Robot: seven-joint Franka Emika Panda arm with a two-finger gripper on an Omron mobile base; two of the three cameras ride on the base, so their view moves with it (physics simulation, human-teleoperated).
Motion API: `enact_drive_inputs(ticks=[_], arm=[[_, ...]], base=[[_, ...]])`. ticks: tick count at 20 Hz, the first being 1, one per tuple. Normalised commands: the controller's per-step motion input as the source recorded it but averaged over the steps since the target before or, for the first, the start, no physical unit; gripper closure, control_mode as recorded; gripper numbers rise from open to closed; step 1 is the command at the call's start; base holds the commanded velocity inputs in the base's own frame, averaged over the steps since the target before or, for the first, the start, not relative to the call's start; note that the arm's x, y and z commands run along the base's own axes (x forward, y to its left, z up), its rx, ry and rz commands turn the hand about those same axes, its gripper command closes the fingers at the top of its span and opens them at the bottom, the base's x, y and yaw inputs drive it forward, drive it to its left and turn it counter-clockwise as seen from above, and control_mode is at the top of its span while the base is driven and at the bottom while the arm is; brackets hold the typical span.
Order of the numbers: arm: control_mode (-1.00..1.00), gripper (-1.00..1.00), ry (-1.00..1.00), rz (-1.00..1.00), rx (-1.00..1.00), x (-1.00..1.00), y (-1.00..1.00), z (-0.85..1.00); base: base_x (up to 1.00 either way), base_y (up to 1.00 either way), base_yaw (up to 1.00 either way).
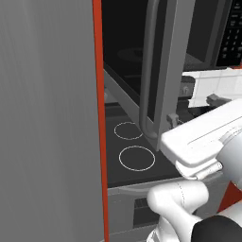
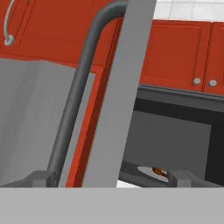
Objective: Close the microwave door.
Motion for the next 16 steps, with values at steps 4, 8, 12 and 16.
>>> enact_drive_inputs(ticks=[4, 8, 12, 16], arm=[[-1.0, -1.0, 0.02, -0.15, 0.0, 0.59, 0.22, -0.05], [-1.0, -1.0, 0.03, -0.2, 0.0, 0.8, 0.04, -0.15], [-1.0, -1.0, 0.05, -0.21, 0.0, 0.91, -0.27, -0.18], [-1.0, -1.0, 0.07, -0.2, 0.02, 0.78, -0.7, -0.15]], base=[[0.0, 0.0, 0.0], [0.0, 0.0, 0.0], [0.0, 0.0, 0.0], [0.0, 0.0, 0.0]])
